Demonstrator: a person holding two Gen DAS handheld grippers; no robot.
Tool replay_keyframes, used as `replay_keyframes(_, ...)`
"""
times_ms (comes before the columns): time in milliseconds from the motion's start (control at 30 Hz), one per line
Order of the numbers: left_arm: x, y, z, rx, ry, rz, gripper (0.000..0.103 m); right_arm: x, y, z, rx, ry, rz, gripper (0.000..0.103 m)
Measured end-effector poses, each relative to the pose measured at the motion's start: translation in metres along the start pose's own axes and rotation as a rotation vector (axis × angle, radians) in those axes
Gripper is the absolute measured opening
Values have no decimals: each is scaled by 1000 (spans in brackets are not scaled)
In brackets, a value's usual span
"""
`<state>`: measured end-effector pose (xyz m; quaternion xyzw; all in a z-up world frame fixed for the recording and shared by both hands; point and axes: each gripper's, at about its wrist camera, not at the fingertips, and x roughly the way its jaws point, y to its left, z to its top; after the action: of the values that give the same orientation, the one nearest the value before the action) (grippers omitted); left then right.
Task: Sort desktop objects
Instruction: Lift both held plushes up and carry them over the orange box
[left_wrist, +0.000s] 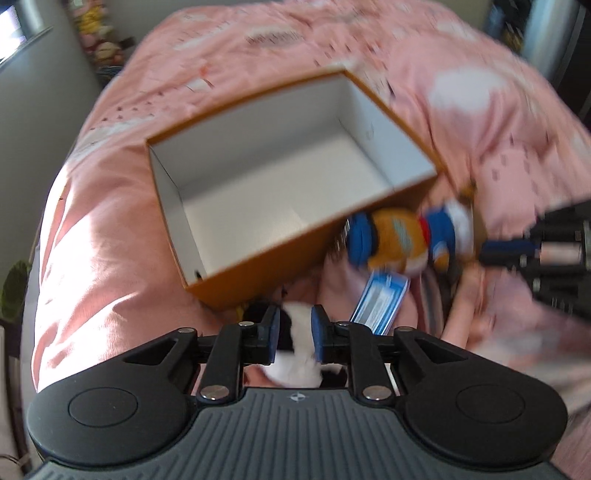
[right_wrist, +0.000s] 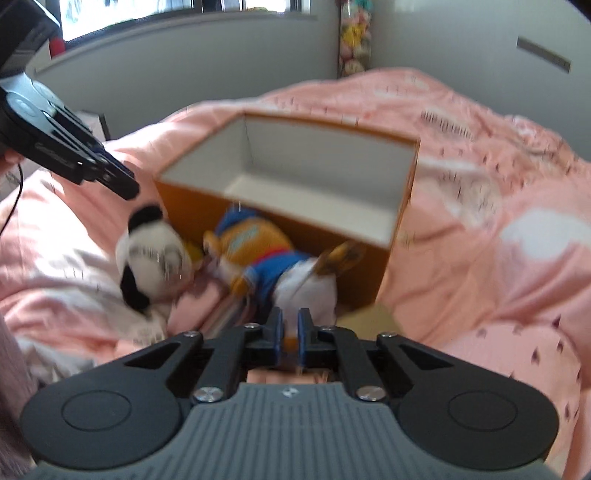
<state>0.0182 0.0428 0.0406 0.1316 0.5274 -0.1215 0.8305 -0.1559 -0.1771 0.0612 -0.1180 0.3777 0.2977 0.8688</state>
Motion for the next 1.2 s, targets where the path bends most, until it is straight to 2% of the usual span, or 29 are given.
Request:
replay_keyframes(67, 3, -6, -7, 60, 24, 1, 30, 5, 0, -5, 0, 29, -7, 10)
replay_keyframes(133, 7, -8, -14, 81, 70, -7, 49, 1, -3, -7, 1, 24, -5, 14)
replay_keyframes(167, 10, -8, -16, 65, 88, -17, 52, -1, -3, -5, 0, 14, 5, 14)
replay_keyframes(233, 14, -1, -20, -22, 110, -42, 53, -7, 2, 3, -39, -20, 25, 14)
replay_keyframes(300, 15, 8, -21, -121, 98, -49, 53, -10, 11, 11, -118, -47, 36, 22)
replay_keyframes(367, 15, 11, -23, -143, 85, -44, 56, -10, 22, 18, -198, -60, 47, 27)
replay_keyframes(400, 16, 10, -24, -117, 90, -26, 59, -8, 27, 21, -241, -61, 59, 28)
replay_keyframes(433, 16, 7, -25, -74, 98, -2, 59, -5, 31, 24, -278, -55, 73, 35)
replay_keyframes(500, 19, 1, -27, 32, 109, 38, 60, 3, 38, 25, -349, -38, 88, 41)
replay_keyframes(567, 24, -5, -30, 129, 114, 49, 62, 14, 42, 26, -416, -10, 65, 41)
replay_keyframes(700, 45, -10, -38, 253, 165, 33, 62, 27, 40, 28, -498, 24, 35, 42)
replay_keyframes(767, 54, -13, -43, 320, 180, 59, 62, 31, 37, 30, -521, 38, 28, 42)
replay_keyframes(900, 72, -22, -48, 460, 160, 137, 62, 42, 30, 31, -539, 68, 0, 42)
replay_keyframes(1000, 75, -30, -46, 520, 91, 124, 62, 47, 28, 29, -568, 68, 8, 43)
replay_keyframes(1100, 73, -38, -41, 558, 12, 97, 62, 50, 33, 26, -657, 57, -7, 52)
replay_keyframes(1200, 79, -41, -38, 588, 6, 111, 63, 57, 37, 25, -745, 52, -39, 52)
